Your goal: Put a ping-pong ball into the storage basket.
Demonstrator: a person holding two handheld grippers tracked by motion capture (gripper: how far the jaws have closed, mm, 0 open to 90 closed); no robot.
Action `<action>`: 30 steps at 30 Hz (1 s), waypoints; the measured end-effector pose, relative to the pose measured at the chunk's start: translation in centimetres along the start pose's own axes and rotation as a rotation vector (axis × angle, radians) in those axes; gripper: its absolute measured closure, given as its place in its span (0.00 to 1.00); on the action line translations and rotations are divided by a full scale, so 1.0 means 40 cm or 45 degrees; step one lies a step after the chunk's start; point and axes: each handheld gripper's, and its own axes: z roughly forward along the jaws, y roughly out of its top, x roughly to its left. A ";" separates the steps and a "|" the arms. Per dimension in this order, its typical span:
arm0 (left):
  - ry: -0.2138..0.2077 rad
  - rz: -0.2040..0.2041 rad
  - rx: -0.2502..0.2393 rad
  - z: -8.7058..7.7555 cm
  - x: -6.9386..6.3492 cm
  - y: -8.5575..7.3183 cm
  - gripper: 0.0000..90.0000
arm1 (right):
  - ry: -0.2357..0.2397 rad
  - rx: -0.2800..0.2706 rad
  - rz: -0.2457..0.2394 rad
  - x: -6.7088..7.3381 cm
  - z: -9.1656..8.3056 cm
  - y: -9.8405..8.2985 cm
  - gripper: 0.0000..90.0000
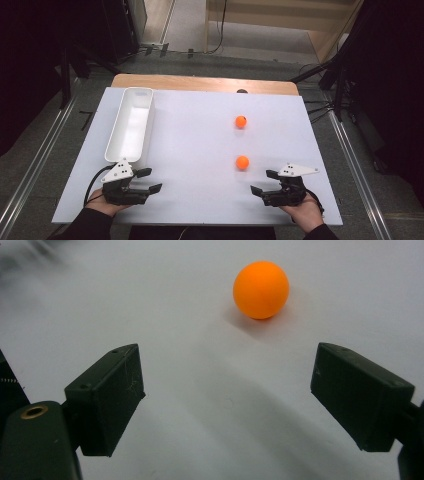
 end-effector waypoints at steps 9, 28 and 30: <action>-0.004 -0.023 -0.021 0.000 0.003 0.001 0.36 | -0.008 0.000 -0.027 0.004 -0.001 -0.001 0.14; 0.013 -0.030 -0.020 0.000 0.005 0.000 0.36 | -0.021 0.009 -0.016 0.001 -0.010 -0.002 0.14; 0.011 -0.030 -0.019 -0.001 0.006 0.000 0.36 | -0.024 0.009 -0.017 0.001 -0.010 -0.002 0.14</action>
